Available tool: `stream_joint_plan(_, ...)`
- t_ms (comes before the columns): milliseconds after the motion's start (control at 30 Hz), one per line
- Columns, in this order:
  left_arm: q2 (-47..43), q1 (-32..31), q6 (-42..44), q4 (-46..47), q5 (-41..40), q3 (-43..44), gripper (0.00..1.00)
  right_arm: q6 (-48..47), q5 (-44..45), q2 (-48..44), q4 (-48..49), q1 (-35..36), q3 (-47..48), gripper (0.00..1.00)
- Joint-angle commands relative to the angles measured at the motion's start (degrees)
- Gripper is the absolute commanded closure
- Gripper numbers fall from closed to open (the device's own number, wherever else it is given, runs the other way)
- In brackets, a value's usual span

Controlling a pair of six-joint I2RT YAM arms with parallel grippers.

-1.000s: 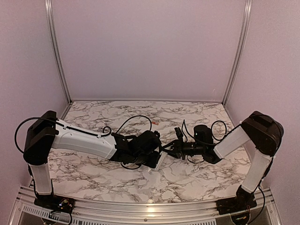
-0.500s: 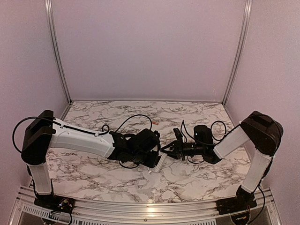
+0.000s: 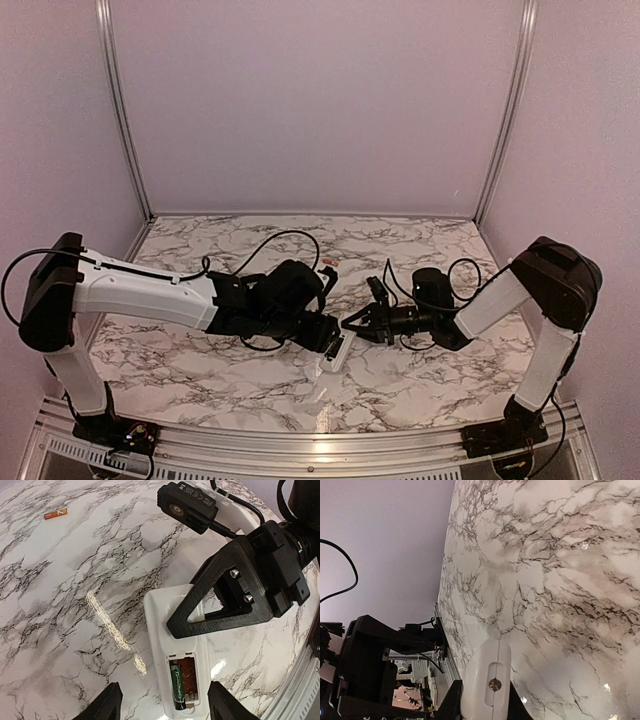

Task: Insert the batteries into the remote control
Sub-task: Load the battery into the battery compartment, then press the battery in the battery compartment.

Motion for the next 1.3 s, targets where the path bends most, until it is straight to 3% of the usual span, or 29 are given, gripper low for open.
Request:
stream_joint_plan(0, -7.89, 0.39, 8.88, 6.79, 2.01, -5.78, 0.39, -0.85, -2.33, 0.6, 1.56, -0.28, 0.4, 1.0)
stream_joint_plan(300, -18.64, 0.2, 32.24, 14.72, 9.87, -19.42, 0.4, -5.86, -6.61, -1.62, -5.17, -0.24, 1.91, 1.0)
stream_joint_plan(633, -19.39, -0.7, 38.82, 25.34, 19.14, -27.45, 0.35, -9.32, -10.45, -3.12, -9.62, 0.23, 3.88, 1.0)
stream_joint_plan(933, -17.57, -6.59, 52.51, 26.98, 13.45, -27.89, 0.54, -10.75, -12.02, -2.45, -12.61, 1.16, 4.97, 1.0)
stream_joint_plan(1267, -10.91, -8.69, 58.94, 24.38, 10.95, -23.45, 0.66, -13.27, -12.89, -1.43, -15.97, 1.72, 5.95, 1.0)
